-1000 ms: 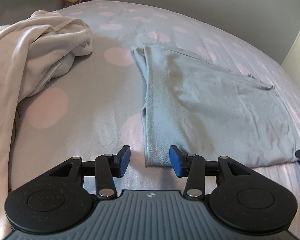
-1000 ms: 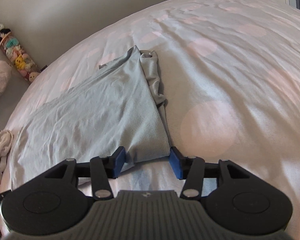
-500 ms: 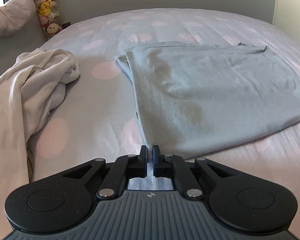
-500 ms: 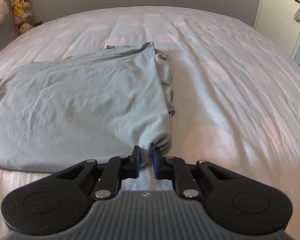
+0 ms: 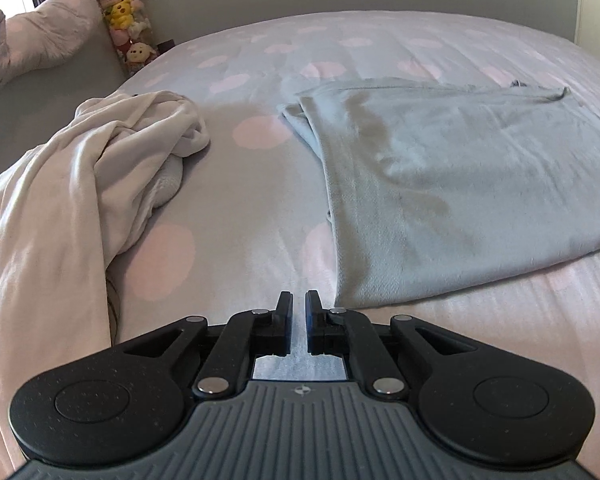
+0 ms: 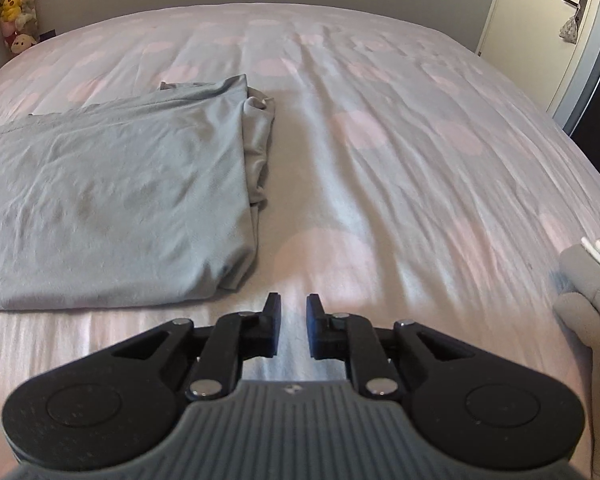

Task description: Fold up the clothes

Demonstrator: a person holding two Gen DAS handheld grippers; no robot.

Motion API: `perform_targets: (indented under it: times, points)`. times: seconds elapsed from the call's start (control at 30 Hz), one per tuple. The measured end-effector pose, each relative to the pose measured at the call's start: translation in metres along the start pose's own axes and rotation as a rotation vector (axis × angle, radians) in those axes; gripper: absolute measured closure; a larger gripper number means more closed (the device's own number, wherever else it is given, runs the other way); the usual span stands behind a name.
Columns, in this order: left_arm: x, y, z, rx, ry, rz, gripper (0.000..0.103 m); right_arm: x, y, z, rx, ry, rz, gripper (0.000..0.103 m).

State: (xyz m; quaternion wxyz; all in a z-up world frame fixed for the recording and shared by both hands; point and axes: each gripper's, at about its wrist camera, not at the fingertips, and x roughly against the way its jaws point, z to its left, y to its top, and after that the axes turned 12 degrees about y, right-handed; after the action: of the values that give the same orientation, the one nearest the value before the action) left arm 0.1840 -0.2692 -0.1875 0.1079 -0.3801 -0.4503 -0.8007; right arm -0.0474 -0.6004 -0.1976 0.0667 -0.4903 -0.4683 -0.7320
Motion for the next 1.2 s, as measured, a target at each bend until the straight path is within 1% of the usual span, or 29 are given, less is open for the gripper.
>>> perform_targets:
  times: [0.07, 0.1, 0.13, 0.17, 0.2, 0.27, 0.33, 0.4, 0.43, 0.53, 0.63, 0.67, 0.77, 0.83, 0.9, 0.93, 1.03, 1.1, 1.2]
  points:
    - [0.005, 0.0, 0.003, 0.017, -0.014, -0.016, 0.097, 0.004, -0.005, -0.004, -0.011, 0.023, 0.003, 0.086]
    - [0.007, 0.0, 0.001, 0.005, -0.018, -0.028, 0.093, 0.006, -0.007, -0.004, -0.017, 0.038, 0.006, 0.081]
    - [0.01, 0.0, -0.003, -0.021, -0.015, -0.039, 0.088, 0.008, -0.009, -0.003, -0.014, 0.046, 0.007, 0.077]
    - [0.013, -0.001, -0.008, -0.055, -0.01, -0.054, 0.087, 0.01, -0.011, -0.001, -0.004, 0.051, 0.007, 0.073]
    - [0.016, -0.001, -0.013, -0.086, -0.009, -0.071, 0.086, 0.012, -0.013, 0.002, 0.012, 0.062, 0.009, 0.073]
    - [0.024, -0.003, -0.023, -0.149, -0.014, -0.103, 0.084, 0.015, -0.016, 0.011, 0.06, 0.084, 0.015, 0.073]
    - [0.029, -0.006, -0.034, -0.216, -0.023, -0.129, 0.078, 0.017, -0.019, 0.021, 0.135, 0.1, 0.019, 0.073]
    - [0.033, -0.011, -0.043, -0.29, -0.011, -0.157, 0.074, 0.018, -0.021, 0.032, 0.216, 0.12, 0.027, 0.066]
    - [0.034, -0.013, -0.048, -0.327, -0.006, -0.171, 0.073, 0.018, -0.023, 0.037, 0.258, 0.127, 0.032, 0.066]
    - [0.034, -0.021, -0.061, -0.437, 0.014, -0.189, 0.073, 0.014, -0.028, 0.051, 0.396, 0.135, 0.068, 0.063]
    - [0.026, -0.027, -0.069, -0.501, 0.032, -0.174, 0.073, 0.007, -0.034, 0.061, 0.538, 0.119, 0.108, 0.062]
    - [0.024, -0.03, -0.071, -0.524, 0.036, -0.18, 0.073, 0.005, -0.036, 0.063, 0.581, 0.113, 0.113, 0.061]
    - [0.021, -0.038, -0.077, -0.603, 0.048, -0.245, 0.073, -0.001, -0.04, 0.066, 0.692, 0.101, 0.106, 0.061]
    - [0.02, -0.042, -0.083, -0.662, 0.074, -0.277, 0.073, -0.005, -0.044, 0.069, 0.786, 0.069, 0.083, 0.062]
    - [0.017, -0.043, -0.088, -0.687, 0.093, -0.286, 0.072, -0.011, -0.048, 0.073, 0.895, 0.007, 0.062, 0.061]
    - [0.015, -0.044, -0.089, -0.688, 0.098, -0.295, 0.072, -0.014, -0.05, 0.073, 0.933, 0.011, 0.062, 0.061]
    - [0.009, -0.049, -0.094, -0.723, 0.122, -0.358, 0.072, -0.019, -0.049, 0.073, 1.01, 0.024, 0.058, 0.06]
    - [0.004, -0.053, -0.099, -0.761, 0.145, -0.407, 0.072, -0.021, -0.047, 0.072, 1.027, 0.028, 0.047, 0.059]
    - [0.001, -0.053, -0.104, -0.804, 0.164, -0.445, 0.072, -0.025, -0.047, 0.072, 1.065, 0.012, 0.027, 0.058]
